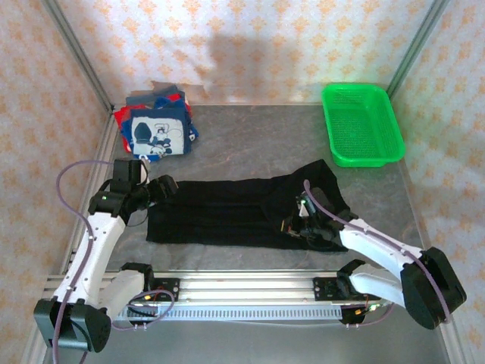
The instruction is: Fold and stack the t-shirts
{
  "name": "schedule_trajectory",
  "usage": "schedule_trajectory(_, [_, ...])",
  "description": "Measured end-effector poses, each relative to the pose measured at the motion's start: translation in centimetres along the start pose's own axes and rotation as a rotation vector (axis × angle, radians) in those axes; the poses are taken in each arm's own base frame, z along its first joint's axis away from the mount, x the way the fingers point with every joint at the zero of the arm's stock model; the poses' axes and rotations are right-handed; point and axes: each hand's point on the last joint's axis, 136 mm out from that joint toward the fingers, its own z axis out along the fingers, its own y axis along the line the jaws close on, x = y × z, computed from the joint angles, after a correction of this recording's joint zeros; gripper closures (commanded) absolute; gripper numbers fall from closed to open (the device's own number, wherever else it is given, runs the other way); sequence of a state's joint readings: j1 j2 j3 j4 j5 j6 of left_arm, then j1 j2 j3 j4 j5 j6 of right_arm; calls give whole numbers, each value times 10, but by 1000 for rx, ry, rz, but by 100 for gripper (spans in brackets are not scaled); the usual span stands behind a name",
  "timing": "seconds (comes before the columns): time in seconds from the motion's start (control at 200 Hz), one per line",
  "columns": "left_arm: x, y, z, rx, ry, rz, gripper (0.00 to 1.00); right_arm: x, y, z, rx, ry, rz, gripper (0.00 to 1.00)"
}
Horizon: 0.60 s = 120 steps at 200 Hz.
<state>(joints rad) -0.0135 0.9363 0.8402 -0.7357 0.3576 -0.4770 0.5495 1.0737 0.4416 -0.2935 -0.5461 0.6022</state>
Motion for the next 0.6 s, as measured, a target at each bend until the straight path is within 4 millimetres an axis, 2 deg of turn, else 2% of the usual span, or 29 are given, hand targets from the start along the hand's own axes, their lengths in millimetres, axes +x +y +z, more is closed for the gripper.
schedule_trajectory(0.135, [2, 2, 6, -3, 6, -14, 30, 3, -7, 2, 18, 5, 23, 83])
schedule_trajectory(0.3, [7, -5, 15, 11, 23, 6, 30, -1, -12, -4, 50, -35, 29, 52])
schedule_trajectory(0.4, [13, -16, 25, 17, 60, 51, 30, -14, -6, -17, 53, -112, 19, 32])
schedule_trajectory(0.51, [19, -36, 42, 23, 121, 124, 35, -35, 14, -30, 13, -199, 6, 29])
schedule_trajectory(0.6, [17, -55, 60, 33, 161, 178, 42, -51, 28, -29, 1, -220, 4, 31])
